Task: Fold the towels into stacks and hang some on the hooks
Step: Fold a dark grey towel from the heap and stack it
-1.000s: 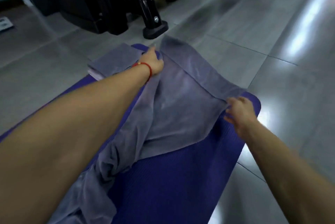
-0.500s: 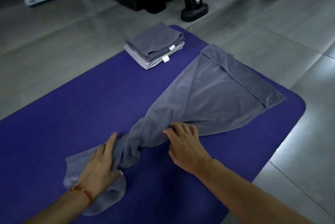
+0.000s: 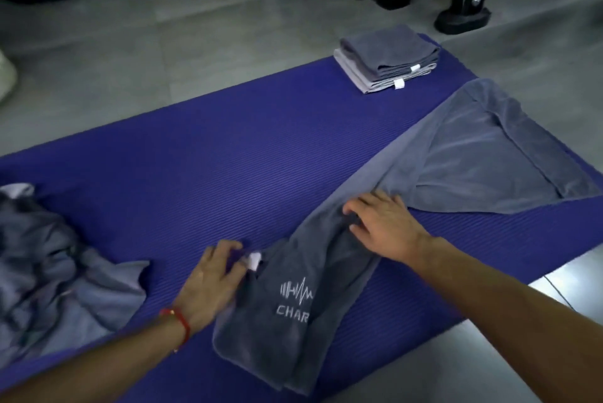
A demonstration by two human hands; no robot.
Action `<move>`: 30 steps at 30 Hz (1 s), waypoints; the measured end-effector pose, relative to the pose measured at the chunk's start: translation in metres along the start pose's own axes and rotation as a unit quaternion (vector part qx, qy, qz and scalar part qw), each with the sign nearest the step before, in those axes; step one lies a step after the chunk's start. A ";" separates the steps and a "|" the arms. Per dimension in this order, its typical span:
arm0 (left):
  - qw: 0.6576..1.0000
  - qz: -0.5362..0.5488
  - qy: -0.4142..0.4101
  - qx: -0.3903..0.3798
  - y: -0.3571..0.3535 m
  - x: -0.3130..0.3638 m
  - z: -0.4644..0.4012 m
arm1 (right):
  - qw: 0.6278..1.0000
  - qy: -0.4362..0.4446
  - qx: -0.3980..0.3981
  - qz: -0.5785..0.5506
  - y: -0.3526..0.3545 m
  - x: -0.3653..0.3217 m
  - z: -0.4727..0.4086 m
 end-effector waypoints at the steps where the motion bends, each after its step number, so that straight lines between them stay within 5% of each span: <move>1: 0.999 0.022 -0.032 0.022 -0.004 0.001 0.019 | 0.998 0.048 -0.027 -0.003 -0.007 -0.018 0.004; 4: 0.987 -0.076 -0.143 0.021 -0.028 0.001 0.057 | 0.978 0.166 -0.121 0.032 -0.031 -0.070 0.022; 8: 0.943 -0.261 -0.208 -0.015 -0.060 -0.013 0.070 | 0.942 0.204 -0.233 0.132 -0.065 -0.102 0.044; 14: 0.980 -0.109 -0.159 0.041 -0.028 -0.020 0.036 | 0.953 0.216 -0.159 0.143 -0.066 -0.106 0.035; 17: 0.988 0.095 0.048 0.110 0.006 -0.048 0.028 | 0.969 0.212 -0.106 0.073 -0.035 -0.114 0.025; 19: 0.941 0.281 0.170 0.080 0.007 -0.079 0.034 | 0.979 0.176 -0.103 0.002 -0.006 -0.119 0.015; 23: 0.826 0.520 0.218 0.008 0.006 -0.099 0.064 | 0.979 0.120 -0.127 -0.104 0.037 -0.121 -0.037; 26: 0.738 0.632 0.237 0.000 -0.001 -0.104 0.084 | 0.976 0.078 0.022 -0.203 0.093 -0.127 -0.113; 28: 0.711 0.664 0.232 0.009 -0.003 -0.107 0.089 | 0.970 0.035 0.104 -0.216 0.123 -0.134 -0.164; 30: 0.712 0.662 0.233 0.025 -0.002 -0.113 0.092 | 0.992 -0.014 0.058 -0.111 0.113 -0.148 -0.200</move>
Point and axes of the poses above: each hand's wrist, its own z-axis away from the middle knuckle, its own y-axis out of the back of the hand, x = y × z, the point moved 9 cm from there along -z, towards the middle knuckle, and after that the axes turned 3 degrees about -x, right-handed, at the moved point
